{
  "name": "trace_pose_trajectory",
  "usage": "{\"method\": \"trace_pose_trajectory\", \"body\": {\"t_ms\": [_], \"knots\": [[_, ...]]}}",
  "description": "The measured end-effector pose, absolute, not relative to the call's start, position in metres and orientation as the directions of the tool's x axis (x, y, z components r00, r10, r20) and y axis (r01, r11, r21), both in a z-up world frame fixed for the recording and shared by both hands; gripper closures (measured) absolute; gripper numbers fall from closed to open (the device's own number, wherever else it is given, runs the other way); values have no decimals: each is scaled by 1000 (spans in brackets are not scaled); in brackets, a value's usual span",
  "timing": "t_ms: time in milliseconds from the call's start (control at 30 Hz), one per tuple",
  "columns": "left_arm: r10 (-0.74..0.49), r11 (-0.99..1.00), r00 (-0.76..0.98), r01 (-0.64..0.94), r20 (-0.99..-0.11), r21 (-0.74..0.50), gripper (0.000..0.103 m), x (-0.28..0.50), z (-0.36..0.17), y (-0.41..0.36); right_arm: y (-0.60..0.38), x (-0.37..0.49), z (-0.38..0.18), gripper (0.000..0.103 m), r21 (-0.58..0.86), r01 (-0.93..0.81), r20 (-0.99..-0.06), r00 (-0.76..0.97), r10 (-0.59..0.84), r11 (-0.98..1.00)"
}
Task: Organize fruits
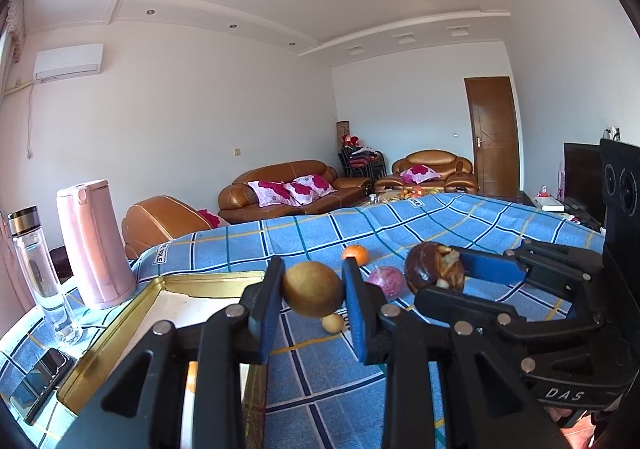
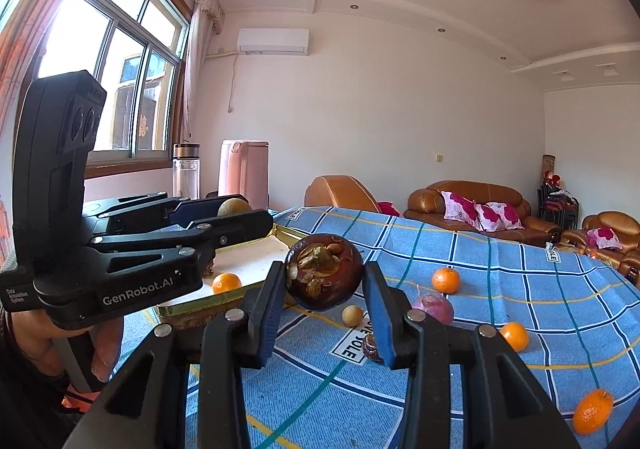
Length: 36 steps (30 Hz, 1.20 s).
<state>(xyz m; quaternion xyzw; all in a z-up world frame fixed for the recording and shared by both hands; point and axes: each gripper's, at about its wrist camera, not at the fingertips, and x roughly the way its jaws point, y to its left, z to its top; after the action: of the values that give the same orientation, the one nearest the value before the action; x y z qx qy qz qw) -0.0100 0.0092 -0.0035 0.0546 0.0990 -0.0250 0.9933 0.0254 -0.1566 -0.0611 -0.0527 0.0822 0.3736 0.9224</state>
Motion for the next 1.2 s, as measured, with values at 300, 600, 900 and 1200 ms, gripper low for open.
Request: {"method": "trace_pose_trajectory", "body": {"t_ms": [300,600,900,1200], "knots": [[-20,995,977,40,-214,91,72,-5,-3,13,-150,28,-52,62,-50,-706,-189,702,687,707],[7,997,972,11,-234,77,72,-2,-3,22,-136,32,-43,62,-69,-722,-195,687,700,689],[30,998,965,-16,-262,55,72,2,-7,36,-117,40,-43,62,-64,-744,-229,660,716,665],[62,998,955,-59,-289,21,72,6,-15,55,-98,49,-41,62,-59,-767,-255,631,733,639]]}}
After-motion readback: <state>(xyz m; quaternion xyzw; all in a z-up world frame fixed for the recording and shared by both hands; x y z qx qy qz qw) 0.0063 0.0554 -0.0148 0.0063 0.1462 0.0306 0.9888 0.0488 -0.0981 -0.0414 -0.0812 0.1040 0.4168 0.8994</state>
